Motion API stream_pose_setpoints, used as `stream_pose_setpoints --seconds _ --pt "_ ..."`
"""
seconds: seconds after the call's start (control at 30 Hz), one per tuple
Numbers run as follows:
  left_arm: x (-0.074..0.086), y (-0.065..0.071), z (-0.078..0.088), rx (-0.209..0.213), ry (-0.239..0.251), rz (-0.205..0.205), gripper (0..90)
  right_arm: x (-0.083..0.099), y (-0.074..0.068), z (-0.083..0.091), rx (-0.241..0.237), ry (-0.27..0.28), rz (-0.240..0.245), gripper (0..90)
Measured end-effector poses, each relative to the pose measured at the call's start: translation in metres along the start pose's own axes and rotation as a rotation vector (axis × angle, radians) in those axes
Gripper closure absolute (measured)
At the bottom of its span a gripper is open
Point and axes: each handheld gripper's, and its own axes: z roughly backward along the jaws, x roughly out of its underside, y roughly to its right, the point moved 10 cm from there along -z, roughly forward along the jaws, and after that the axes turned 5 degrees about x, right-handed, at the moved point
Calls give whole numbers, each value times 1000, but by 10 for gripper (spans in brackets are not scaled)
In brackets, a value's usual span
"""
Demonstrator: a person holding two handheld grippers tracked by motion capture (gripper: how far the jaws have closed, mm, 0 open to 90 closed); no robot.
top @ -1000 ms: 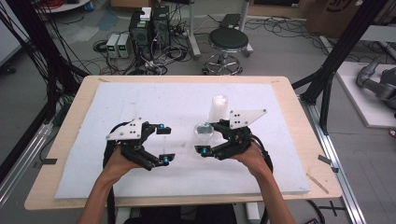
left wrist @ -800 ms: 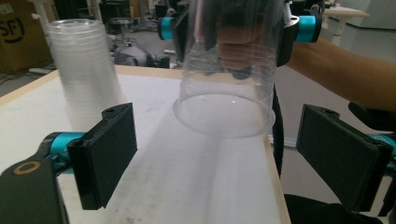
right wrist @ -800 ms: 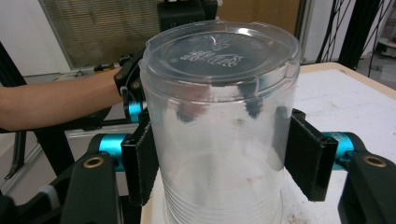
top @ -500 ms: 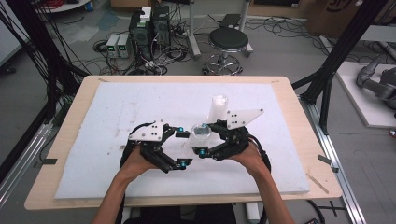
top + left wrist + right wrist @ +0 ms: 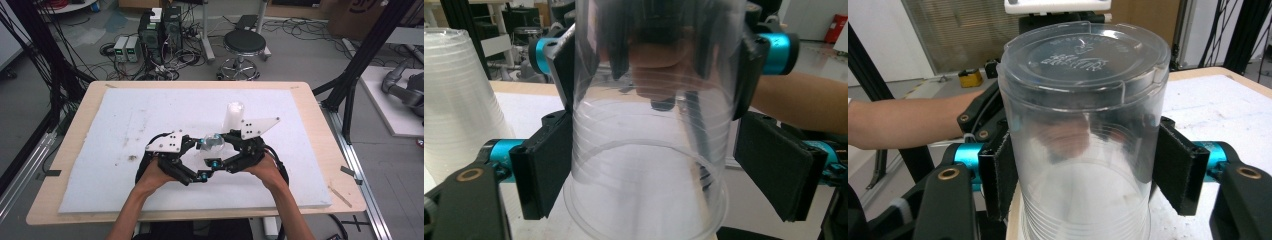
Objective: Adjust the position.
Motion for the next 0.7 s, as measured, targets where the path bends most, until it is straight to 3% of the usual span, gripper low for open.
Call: stream_pose_setpoints --seconds 0.33,0.7 --pt "2 -2 0 -13 17 0 245 2 -1 -2 -6 3 -8 346" --pt "3 -3 0 -30 3 -1 303 4 1 -4 -15 9 -14 348"
